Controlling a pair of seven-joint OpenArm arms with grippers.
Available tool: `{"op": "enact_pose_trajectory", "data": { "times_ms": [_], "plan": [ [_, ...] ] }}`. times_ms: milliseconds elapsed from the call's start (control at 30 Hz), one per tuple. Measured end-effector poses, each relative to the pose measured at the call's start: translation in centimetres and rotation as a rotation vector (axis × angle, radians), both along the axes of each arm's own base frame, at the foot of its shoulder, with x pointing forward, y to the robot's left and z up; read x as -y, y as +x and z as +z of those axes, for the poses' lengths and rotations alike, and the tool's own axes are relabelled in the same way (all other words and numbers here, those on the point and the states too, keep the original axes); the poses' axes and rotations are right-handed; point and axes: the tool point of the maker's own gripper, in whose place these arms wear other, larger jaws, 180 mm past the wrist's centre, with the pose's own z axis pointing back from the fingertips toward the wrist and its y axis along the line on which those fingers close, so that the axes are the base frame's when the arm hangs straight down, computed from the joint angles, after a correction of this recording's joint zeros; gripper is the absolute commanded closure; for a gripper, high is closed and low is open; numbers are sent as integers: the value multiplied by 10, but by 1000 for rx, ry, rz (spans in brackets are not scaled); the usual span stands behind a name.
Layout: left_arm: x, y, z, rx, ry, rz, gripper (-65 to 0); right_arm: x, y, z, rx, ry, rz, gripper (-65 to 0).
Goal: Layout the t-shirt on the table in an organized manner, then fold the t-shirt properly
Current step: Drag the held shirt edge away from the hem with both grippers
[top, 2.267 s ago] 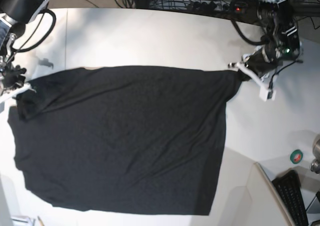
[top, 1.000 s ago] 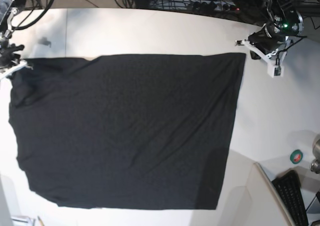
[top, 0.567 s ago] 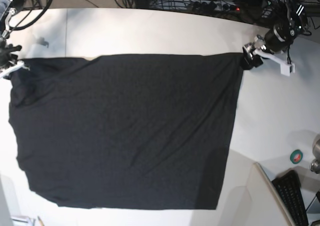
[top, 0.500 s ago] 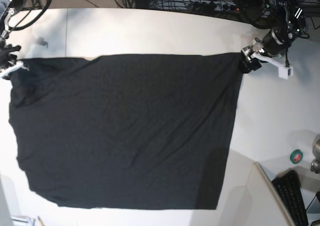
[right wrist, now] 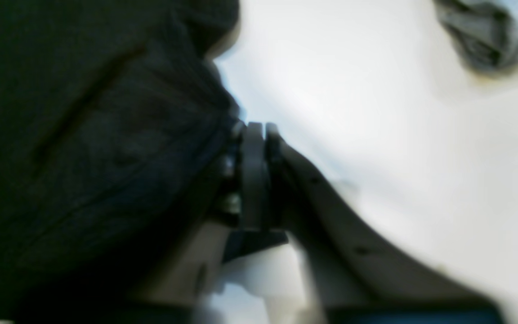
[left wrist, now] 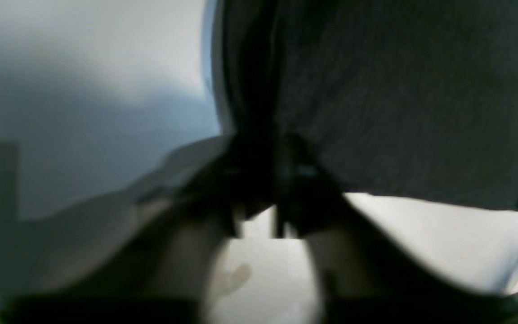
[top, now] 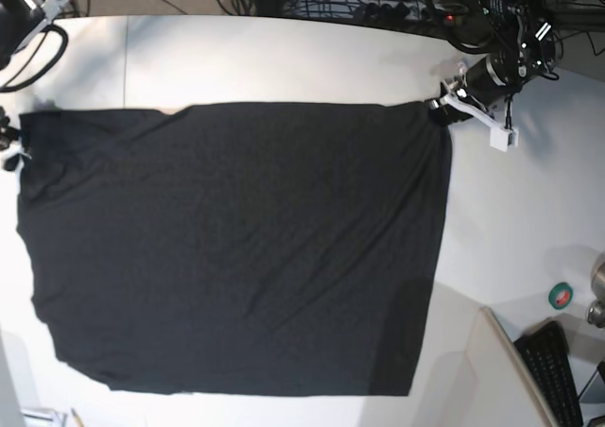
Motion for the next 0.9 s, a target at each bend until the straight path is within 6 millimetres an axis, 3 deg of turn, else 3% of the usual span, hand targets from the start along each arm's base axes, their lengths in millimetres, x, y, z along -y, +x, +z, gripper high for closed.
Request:
{"op": "enact_pose_trajectory", "data": {
  "times_ms": [33,100,233,333,500,567,667,900],
  "plan": [
    [1,0,-1,1,-12,7,0,-4,4,-3,1,29,23,-314],
    [0,-1,-3,-4,-20,11,0,-8,9,-11,-4,76,24,-384],
    [1,1,-2,0,-25,10,0,-4,14,-15,75,108,-33,-353],
    [1,2,-2,2,-24,10,0,-11,4,-29,39,141,-37,-348],
    [1,3,-1,2,-21,6,0,-14,0,-34,64,166,-60,-338],
    [1,3,-1,3,-20,6,0,-16,-6,-37,68,170,-62,-243],
    [-1,3,-1,3,-16,2,0,-20,-18,-40,55,159,-51,0],
    [-6,2,0,-2,-2,-4,0,-35,-45,-38,-32,102,14,0]
  ]
}}
